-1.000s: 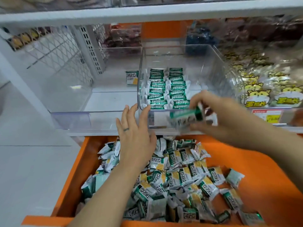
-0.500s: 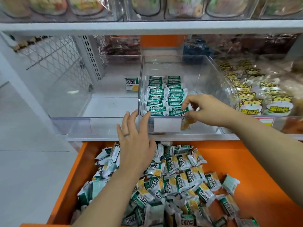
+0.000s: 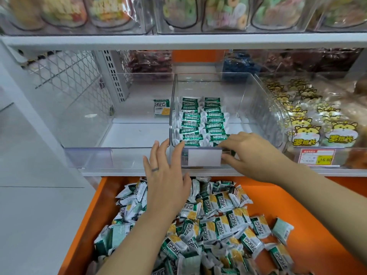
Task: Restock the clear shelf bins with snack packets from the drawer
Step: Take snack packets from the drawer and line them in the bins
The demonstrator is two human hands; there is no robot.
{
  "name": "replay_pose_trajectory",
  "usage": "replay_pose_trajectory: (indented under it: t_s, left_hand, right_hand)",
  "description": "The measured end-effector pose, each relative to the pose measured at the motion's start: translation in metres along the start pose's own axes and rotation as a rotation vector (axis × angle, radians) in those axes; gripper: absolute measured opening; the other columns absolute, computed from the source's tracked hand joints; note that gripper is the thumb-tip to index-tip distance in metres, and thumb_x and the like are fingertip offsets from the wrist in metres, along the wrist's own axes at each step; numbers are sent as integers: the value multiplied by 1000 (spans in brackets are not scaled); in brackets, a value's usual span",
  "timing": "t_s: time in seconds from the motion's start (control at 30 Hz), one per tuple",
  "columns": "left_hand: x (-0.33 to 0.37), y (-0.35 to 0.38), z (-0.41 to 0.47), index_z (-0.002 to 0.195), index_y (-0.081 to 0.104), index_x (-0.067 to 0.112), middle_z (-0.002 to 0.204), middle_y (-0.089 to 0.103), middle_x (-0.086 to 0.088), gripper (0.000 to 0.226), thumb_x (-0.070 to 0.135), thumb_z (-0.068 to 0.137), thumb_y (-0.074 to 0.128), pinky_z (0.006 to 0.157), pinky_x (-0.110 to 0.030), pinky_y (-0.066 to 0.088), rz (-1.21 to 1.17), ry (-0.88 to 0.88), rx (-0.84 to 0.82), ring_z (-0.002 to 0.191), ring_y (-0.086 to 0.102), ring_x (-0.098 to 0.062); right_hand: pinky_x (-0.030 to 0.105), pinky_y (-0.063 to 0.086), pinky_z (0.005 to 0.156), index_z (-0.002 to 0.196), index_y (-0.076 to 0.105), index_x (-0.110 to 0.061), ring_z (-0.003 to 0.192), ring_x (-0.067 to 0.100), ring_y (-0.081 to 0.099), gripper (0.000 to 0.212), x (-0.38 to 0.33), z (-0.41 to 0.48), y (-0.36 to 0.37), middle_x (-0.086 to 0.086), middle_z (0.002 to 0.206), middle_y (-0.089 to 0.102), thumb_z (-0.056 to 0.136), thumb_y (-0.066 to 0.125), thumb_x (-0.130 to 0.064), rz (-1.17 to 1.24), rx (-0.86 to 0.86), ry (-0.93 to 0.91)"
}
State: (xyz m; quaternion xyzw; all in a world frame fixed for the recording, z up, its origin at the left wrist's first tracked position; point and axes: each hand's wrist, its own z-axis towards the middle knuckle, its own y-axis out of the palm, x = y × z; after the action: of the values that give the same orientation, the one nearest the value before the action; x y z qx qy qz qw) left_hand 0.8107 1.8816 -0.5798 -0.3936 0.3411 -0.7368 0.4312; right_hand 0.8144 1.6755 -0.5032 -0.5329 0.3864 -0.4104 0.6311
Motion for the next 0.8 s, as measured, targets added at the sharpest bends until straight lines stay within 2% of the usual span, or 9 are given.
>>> replay_pose_trajectory:
  t_s: [0.07, 0.2, 0.33, 0.5, 0.67, 0.73, 0.8]
  left_hand:
    - [0, -1, -1, 139, 37, 21, 142, 37, -17, 71, 23, 76, 71, 106, -62, 30, -2, 1, -2, 138, 18, -34]
    - [1, 0, 0, 139, 37, 20, 142, 37, -18, 71, 24, 77, 71, 105, -63, 31, 6, 1, -12, 138, 20, -36]
    - [0, 0, 0, 138, 37, 20, 141, 38, -18, 71, 23, 75, 71, 103, -63, 33, 2, 2, -14, 137, 21, -36]
    - [-1, 0, -2, 138, 37, 20, 141, 39, -17, 72, 22, 74, 71, 104, -63, 32, -2, 11, -9, 137, 19, -33]
    - [-1, 0, 0, 139, 38, 19, 142, 36, -17, 70, 22, 77, 70, 105, -62, 32, -9, 1, -9, 138, 19, -35]
    - [0, 1, -1, 139, 38, 20, 142, 36, -17, 71, 22, 76, 70, 105, -63, 31, -6, 4, -1, 138, 19, -35]
    - [2, -1, -3, 139, 39, 20, 143, 33, -17, 68, 21, 77, 69, 106, -63, 29, -20, 2, 40, 138, 18, -35]
  right_hand:
    - [30, 43, 83, 121, 57, -25, 103, 18, 52, 31, 4, -1, -4, -5, 112, 60, 92, 51, -34, 10, -38, 1]
    - [41, 51, 81, 119, 57, -23, 100, 21, 55, 35, 0, 5, -8, -1, 109, 63, 85, 57, -31, 6, -132, 6]
    - [34, 50, 75, 118, 57, -24, 90, 19, 56, 36, -1, 7, -9, 0, 100, 63, 83, 59, -31, 26, -185, 13]
    - [33, 50, 75, 125, 53, -27, 91, 19, 56, 43, -2, 7, -9, -1, 108, 63, 83, 60, -31, 61, -192, 37]
    - [29, 44, 63, 122, 53, -26, 83, 19, 58, 41, 1, 12, -2, -1, 97, 66, 83, 59, -35, 17, -176, 49]
    - [30, 47, 74, 126, 52, -27, 92, 19, 59, 43, 2, 7, 0, -1, 108, 67, 84, 60, -33, 52, -128, 43]
    - [32, 44, 97, 132, 52, -25, 113, 18, 56, 48, -1, -7, 4, -3, 125, 62, 86, 61, -27, 122, -4, 31]
